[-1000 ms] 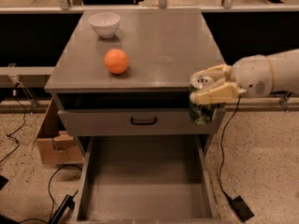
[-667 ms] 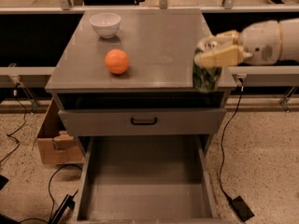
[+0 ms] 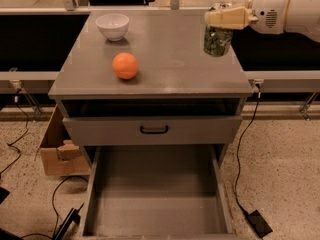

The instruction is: Pick green can from middle drawer and place on counter

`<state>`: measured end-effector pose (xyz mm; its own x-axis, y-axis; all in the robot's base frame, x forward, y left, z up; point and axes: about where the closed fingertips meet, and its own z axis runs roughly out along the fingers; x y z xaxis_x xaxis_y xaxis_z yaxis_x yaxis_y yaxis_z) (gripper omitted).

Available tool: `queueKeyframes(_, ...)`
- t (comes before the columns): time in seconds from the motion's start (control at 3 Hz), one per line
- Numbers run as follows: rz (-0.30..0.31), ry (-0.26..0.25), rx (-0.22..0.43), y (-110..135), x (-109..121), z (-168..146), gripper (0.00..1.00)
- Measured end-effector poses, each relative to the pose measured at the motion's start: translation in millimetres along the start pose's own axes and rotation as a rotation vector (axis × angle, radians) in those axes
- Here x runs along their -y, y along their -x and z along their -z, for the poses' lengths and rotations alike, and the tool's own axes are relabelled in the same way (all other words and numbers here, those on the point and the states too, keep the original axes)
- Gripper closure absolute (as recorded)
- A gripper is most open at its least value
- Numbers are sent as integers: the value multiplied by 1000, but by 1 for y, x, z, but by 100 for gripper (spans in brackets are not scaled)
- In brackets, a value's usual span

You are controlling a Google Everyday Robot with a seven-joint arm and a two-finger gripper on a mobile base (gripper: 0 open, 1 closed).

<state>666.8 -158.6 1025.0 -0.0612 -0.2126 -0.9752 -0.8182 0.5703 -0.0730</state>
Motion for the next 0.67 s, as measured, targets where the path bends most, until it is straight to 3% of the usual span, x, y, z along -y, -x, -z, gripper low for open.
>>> queueKeyframes(0.33,2,-70,-14,-26,23,-49,100)
queueKeyframes(0.67,-5,-94,-9,-60,33,-97,100)
